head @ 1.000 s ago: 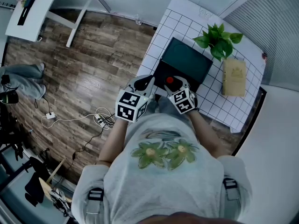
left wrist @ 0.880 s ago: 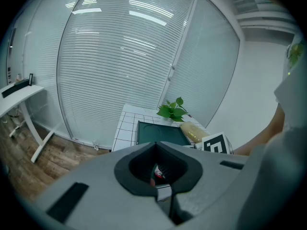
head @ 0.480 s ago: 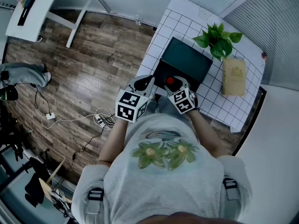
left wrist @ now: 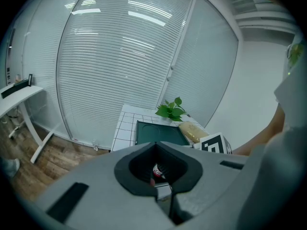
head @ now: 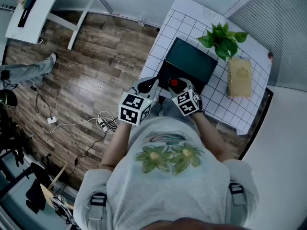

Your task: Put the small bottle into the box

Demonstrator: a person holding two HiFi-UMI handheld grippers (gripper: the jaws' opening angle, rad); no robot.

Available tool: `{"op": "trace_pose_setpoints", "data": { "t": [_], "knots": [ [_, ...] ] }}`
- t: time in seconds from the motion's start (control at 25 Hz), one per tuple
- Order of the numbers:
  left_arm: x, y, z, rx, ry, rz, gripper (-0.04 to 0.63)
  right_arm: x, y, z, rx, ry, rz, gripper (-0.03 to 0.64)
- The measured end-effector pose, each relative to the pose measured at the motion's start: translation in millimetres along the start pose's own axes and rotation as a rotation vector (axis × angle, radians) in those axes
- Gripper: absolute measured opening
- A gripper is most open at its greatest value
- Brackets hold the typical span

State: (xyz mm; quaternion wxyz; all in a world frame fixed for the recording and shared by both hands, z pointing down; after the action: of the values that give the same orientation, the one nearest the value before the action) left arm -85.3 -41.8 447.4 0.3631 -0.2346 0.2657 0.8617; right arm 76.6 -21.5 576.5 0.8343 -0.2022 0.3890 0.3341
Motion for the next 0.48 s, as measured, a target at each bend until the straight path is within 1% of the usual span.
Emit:
{"op": "trace_pose_setpoints", "data": {
  "t": [0.2, 0.48],
  "knots": [
    [1.8, -1.8, 1.2, -0.005, -0.003, 0.002, 0.006, 1.9, 0.1, 0.6, -0.011, 0.007, 0.003, 0.21],
    [6.2, -4.3, 3.1, -0.015, -0.01, 0.009, 0.006, 17.2, 6.8, 2.0, -0.027, -0.016, 0.02, 0.215]
  ]
}}
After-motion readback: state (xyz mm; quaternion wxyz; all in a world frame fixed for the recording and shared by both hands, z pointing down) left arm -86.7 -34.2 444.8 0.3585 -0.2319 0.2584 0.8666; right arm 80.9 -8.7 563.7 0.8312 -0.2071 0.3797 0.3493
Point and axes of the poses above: the fingertips, and each gripper's own axes: x backward along the fingers, y to its left, z out of its underside, the point moved 9 cm from there along x, backward along the fingers, and after that the axes turned 2 degrees about -z, right-handed, at the moved point
